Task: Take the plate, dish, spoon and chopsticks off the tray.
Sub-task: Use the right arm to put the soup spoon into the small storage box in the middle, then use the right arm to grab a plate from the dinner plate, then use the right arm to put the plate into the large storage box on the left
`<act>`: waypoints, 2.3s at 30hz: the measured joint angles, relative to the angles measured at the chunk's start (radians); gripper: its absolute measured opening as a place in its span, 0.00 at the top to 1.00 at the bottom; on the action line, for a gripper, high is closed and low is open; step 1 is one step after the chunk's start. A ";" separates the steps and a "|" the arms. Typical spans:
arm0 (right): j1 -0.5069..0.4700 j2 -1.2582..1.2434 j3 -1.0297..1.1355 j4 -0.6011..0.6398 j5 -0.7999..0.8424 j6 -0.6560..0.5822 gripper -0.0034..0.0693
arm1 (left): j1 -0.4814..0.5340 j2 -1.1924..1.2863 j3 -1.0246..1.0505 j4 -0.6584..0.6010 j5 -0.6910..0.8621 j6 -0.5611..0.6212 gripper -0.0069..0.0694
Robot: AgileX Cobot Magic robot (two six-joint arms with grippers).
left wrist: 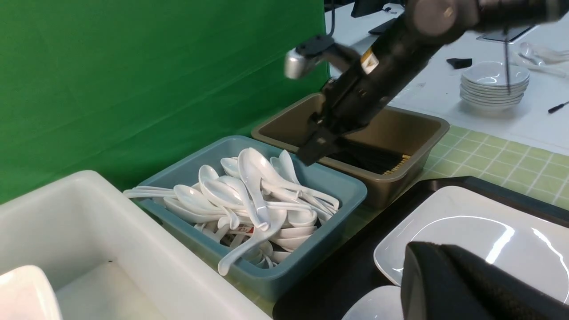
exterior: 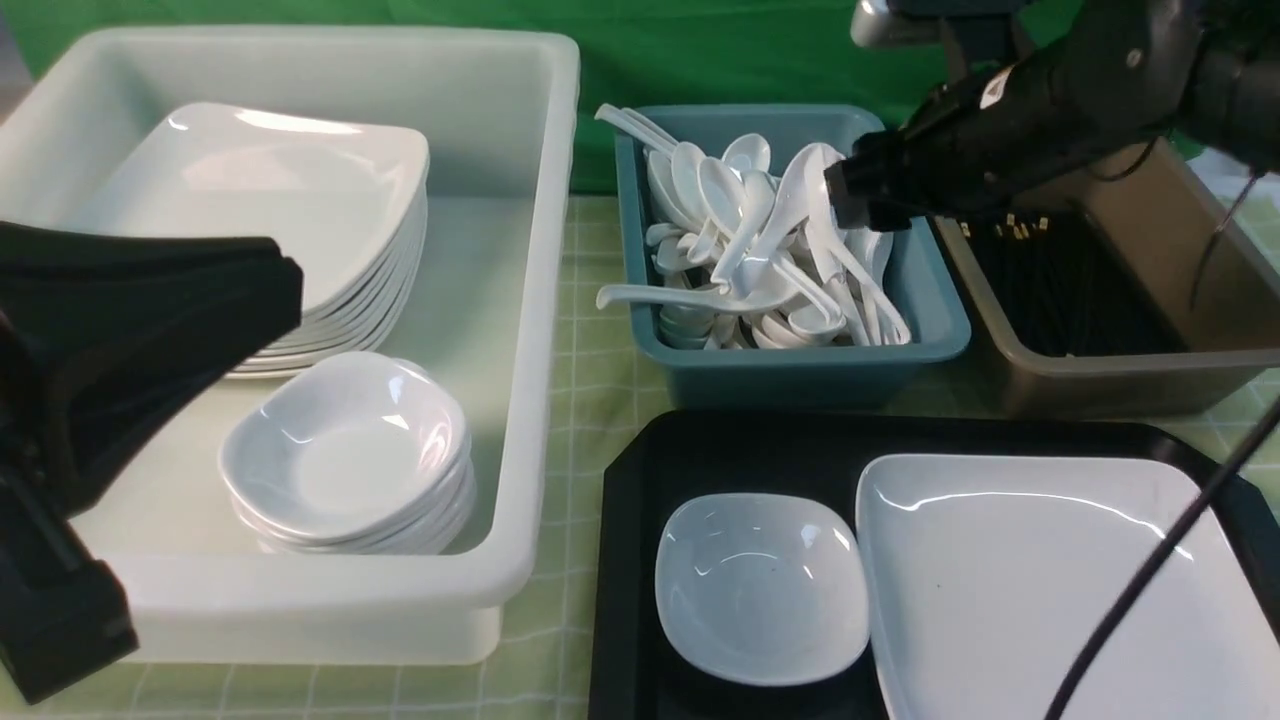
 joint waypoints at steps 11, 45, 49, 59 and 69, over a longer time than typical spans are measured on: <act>0.350 -0.360 0.498 -0.240 0.330 0.276 0.39 | 0.000 0.000 0.000 0.001 0.042 0.000 0.88; 0.594 -0.131 0.759 -0.487 0.112 0.554 0.57 | 0.000 0.000 0.000 0.011 0.098 0.000 0.88; 0.596 -0.146 0.760 -0.484 0.136 0.529 0.58 | 0.000 0.000 0.000 0.011 0.103 0.000 0.88; 0.643 -0.456 0.665 -0.478 0.417 0.516 0.84 | 0.000 0.000 0.000 0.011 0.117 0.000 0.88; 0.644 -0.585 0.485 -0.477 0.535 0.470 0.87 | 0.000 0.000 0.000 0.024 0.105 0.000 0.88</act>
